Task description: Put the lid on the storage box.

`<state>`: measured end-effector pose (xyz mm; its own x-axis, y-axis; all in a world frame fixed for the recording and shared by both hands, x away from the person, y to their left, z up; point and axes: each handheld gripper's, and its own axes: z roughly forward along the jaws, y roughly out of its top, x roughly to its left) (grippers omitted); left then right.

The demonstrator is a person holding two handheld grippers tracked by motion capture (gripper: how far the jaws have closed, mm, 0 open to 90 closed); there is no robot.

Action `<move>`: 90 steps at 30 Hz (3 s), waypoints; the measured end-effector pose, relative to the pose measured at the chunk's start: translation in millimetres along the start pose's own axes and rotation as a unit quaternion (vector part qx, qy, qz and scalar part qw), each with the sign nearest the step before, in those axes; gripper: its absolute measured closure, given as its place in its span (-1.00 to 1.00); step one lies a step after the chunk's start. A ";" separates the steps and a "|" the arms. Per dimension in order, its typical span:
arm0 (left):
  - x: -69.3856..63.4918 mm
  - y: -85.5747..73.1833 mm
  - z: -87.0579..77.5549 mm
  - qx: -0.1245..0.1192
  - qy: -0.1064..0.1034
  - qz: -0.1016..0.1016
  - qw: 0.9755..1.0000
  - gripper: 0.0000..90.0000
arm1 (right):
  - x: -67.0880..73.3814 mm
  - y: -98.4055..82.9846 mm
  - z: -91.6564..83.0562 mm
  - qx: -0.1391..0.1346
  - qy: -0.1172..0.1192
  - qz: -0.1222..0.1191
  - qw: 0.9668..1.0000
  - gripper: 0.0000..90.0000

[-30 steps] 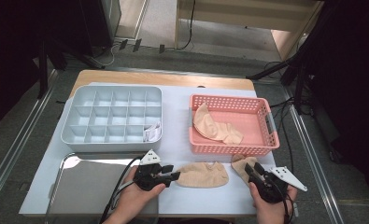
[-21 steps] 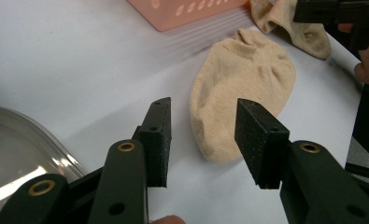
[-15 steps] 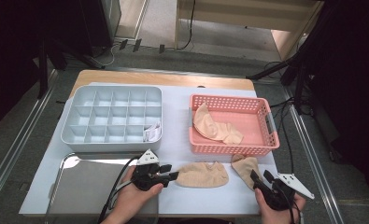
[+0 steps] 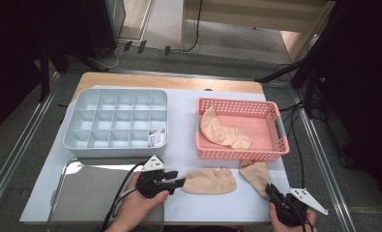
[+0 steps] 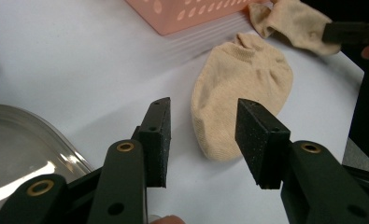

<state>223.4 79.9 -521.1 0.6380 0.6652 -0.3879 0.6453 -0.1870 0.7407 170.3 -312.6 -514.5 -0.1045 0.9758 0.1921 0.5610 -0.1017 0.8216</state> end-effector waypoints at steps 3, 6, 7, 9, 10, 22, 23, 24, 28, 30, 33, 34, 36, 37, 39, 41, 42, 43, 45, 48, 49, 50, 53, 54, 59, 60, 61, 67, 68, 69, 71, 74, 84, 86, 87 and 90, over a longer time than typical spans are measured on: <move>-1.3 -0.1 0.2 0.000 -0.004 0.003 1.000 0.27 | 12.9 5.0 -6.1 -0.023 0.016 -0.018 0.999 0.91; -1.9 0.3 -0.2 -0.002 -0.004 0.003 1.000 0.26 | 32.1 10.6 -12.3 -0.044 0.033 -0.037 0.998 0.91; -1.9 0.3 -0.3 -0.002 -0.004 0.003 1.000 0.26 | 39.0 12.3 -14.0 -0.049 0.037 -0.046 0.997 0.91; -2.0 0.2 -0.3 -0.003 -0.005 0.004 1.000 0.26 | 53.3 14.7 -16.5 -0.055 0.046 -0.064 0.995 0.89; -2.3 0.1 -0.2 -0.005 -0.006 0.005 1.000 0.26 | 60.7 15.2 -16.9 -0.057 0.051 -0.071 0.995 0.89; -7.4 -0.7 -0.9 -0.010 -0.020 0.012 1.000 0.23 | 133.5 5.0 7.4 -0.033 0.188 -0.137 0.972 0.40; -6.9 -0.7 -1.2 -0.010 -0.021 0.013 1.000 0.23 | 132.3 5.9 7.1 -0.035 0.189 -0.138 0.972 0.39; -6.6 -0.6 -1.6 -0.011 -0.019 0.013 1.000 0.23 | 128.9 7.7 6.9 -0.039 0.187 -0.137 0.972 0.39; -8.2 -1.0 -0.7 -0.013 -0.018 0.013 1.000 0.23 | 105.5 17.4 10.9 -0.043 0.148 -0.104 0.983 0.42; -9.7 -1.6 0.3 -0.013 -0.018 0.014 1.000 0.24 | 95.1 21.8 19.9 -0.033 0.124 -0.101 0.987 0.38; -13.3 -2.6 1.7 -0.019 -0.020 0.014 1.000 0.26 | 88.0 23.7 38.6 -0.008 0.109 -0.096 0.989 0.27; -14.8 -2.8 2.1 -0.019 -0.022 0.012 1.000 0.27 | 86.3 23.6 45.0 -0.007 0.100 -0.100 0.990 0.24; -18.8 -3.3 3.8 -0.020 -0.025 0.014 0.999 0.29 | 82.5 25.2 55.2 -0.002 0.086 -0.095 0.992 0.16; -21.4 -3.6 4.9 -0.020 -0.026 0.015 0.999 0.29 | 79.8 26.8 59.1 0.000 0.082 -0.087 0.993 0.12; -25.4 -4.2 7.8 -0.017 -0.033 0.017 0.999 0.29 | 74.6 29.7 67.5 0.012 0.082 -0.067 0.994 0.06; -30.1 -5.0 11.5 -0.013 -0.034 0.019 0.999 0.28 | 71.4 29.7 74.0 0.020 0.089 -0.050 0.995 0.10; -32.1 -5.5 13.7 -0.011 -0.033 0.020 0.999 0.28 | 71.0 28.9 76.3 0.025 0.093 -0.042 0.994 0.20; -33.8 -5.9 15.5 -0.009 -0.023 0.020 0.999 0.28 | 71.2 27.7 77.5 0.031 0.099 -0.040 0.994 0.29; -36.1 -6.0 19.6 -0.010 -0.011 0.008 1.000 0.28 | 73.1 24.6 76.7 0.030 0.105 -0.041 0.993 0.51; -41.4 -3.4 24.7 -0.008 -0.003 0.006 1.000 0.28 | 76.3 22.6 73.4 0.024 0.104 -0.048 0.993 0.73; -44.5 -1.9 27.2 -0.009 -0.001 0.007 1.000 0.28 | 76.8 22.3 72.9 0.019 0.105 -0.051 0.993 0.76; -46.2 -0.9 28.6 -0.008 -0.001 0.008 1.000 0.28 | 78.1 21.9 71.6 0.015 0.107 -0.050 0.993 0.78; -52.3 2.8 37.2 0.006 0.011 0.013 1.000 0.30 | 79.5 21.3 69.3 0.003 0.112 -0.050 0.992 0.83; -53.5 3.4 41.1 0.009 0.018 0.014 1.000 0.34 | 80.1 21.3 68.1 -0.002 0.115 -0.048 0.992 0.86; -52.3 4.9 50.4 0.027 0.035 0.018 0.999 0.79 | 83.5 22.0 60.5 -0.019 0.136 -0.043 0.990 0.89; -51.8 4.9 50.3 0.027 0.033 0.017 0.999 0.93 | 84.1 22.0 58.6 -0.021 0.140 -0.044 0.989 0.89; -50.7 4.9 49.0 0.027 0.029 0.020 0.999 0.97 | 84.5 22.1 56.7 -0.023 0.142 -0.044 0.989 0.89; -48.8 6.9 30.7 0.012 0.011 0.026 1.000 1.00 | 82.2 22.0 34.3 -0.046 0.162 -0.032 0.985 0.88; -48.3 7.0 25.5 0.011 0.005 0.028 1.000 1.00 | 81.8 21.5 30.7 -0.047 0.165 -0.029 0.985 0.87; -47.7 6.4 21.9 0.010 0.004 0.030 0.999 1.00 | 81.4 20.3 25.2 -0.051 0.165 -0.024 0.985 0.87; -45.9 3.6 17.4 0.011 0.002 0.028 1.000 1.00 | 80.5 18.1 18.8 -0.054 0.172 -0.014 0.984 0.86; -46.0 -0.2 16.8 0.013 0.003 0.030 0.999 1.00 | 78.2 13.0 13.6 -0.054 0.165 -0.013 0.985 0.85; -44.7 -12.8 4.4 0.032 -0.016 0.027 0.999 1.00 | 74.6 -5.8 2.1 -0.031 0.149 -0.010 0.988 0.81; -41.8 -17.2 0.6 0.045 -0.018 0.027 0.998 1.00 | 72.6 -13.7 -2.4 -0.015 0.145 -0.010 0.989 0.83; -40.9 -19.0 -0.1 0.044 -0.017 0.026 0.999 1.00 | 71.3 -16.9 -4.1 -0.007 0.143 -0.008 0.990 0.79; -35.9 -22.8 -0.9 0.052 -0.013 0.023 0.998 0.93 | 66.6 -21.0 -10.7 -0.010 0.143 -0.005 0.990 0.56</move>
<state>185.4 60.9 -523.6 0.6771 0.6358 -0.3706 0.6547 -0.2906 0.6977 142.8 -247.5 -513.2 -0.3394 0.8827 0.3250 0.5428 -0.0983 0.8341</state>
